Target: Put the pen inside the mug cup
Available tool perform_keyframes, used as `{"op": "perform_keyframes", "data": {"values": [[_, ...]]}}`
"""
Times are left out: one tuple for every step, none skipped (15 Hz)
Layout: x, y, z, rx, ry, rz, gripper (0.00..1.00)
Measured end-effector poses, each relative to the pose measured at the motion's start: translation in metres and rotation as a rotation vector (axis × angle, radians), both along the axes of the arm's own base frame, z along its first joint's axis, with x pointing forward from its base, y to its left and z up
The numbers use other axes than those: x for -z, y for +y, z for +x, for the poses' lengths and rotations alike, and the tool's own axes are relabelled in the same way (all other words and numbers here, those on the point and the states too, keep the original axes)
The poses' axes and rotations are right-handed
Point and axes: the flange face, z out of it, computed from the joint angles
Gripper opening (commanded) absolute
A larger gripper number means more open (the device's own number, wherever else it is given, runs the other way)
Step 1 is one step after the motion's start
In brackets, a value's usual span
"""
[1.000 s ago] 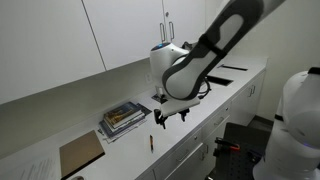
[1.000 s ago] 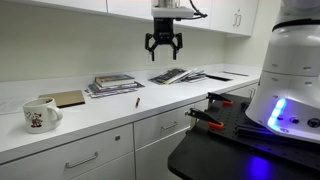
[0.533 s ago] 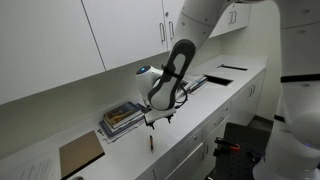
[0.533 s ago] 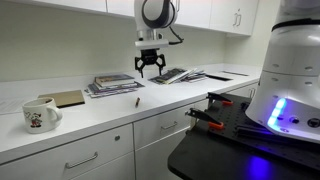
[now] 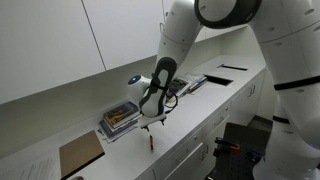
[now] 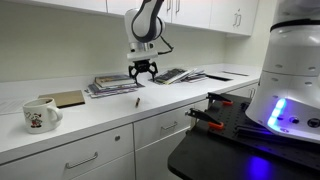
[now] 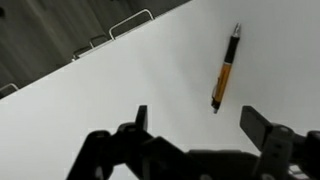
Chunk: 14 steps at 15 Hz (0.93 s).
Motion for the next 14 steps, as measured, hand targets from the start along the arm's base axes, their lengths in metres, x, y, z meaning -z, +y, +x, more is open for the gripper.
{"op": "perform_keyframes", "data": {"values": [[0.000,0.000,0.000,0.000,0.000,0.000,1.00],[0.000,0.000,0.000,0.000,0.000,0.000,1.00],[0.000,0.000,0.000,0.000,0.000,0.000,1.00],[0.001,0.000,0.000,0.002,0.003,0.004,1.00],[0.003,0.000,0.000,0.010,0.007,0.016,1.00],[0.007,0.000,0.000,0.017,0.015,0.034,1.00],[0.012,0.002,0.000,0.024,0.023,0.051,1.00],[0.018,0.003,0.002,0.036,0.028,0.059,1.00],[0.025,0.005,0.004,0.046,0.035,0.062,1.00],[0.033,0.006,0.007,0.050,0.041,0.060,1.00],[0.042,0.007,0.011,0.052,0.046,0.054,1.00],[0.050,0.007,0.015,0.054,0.050,0.049,1.00],[0.058,0.008,0.020,0.054,0.053,0.044,1.00],[0.065,0.008,0.025,0.054,0.053,0.038,1.00]]}}
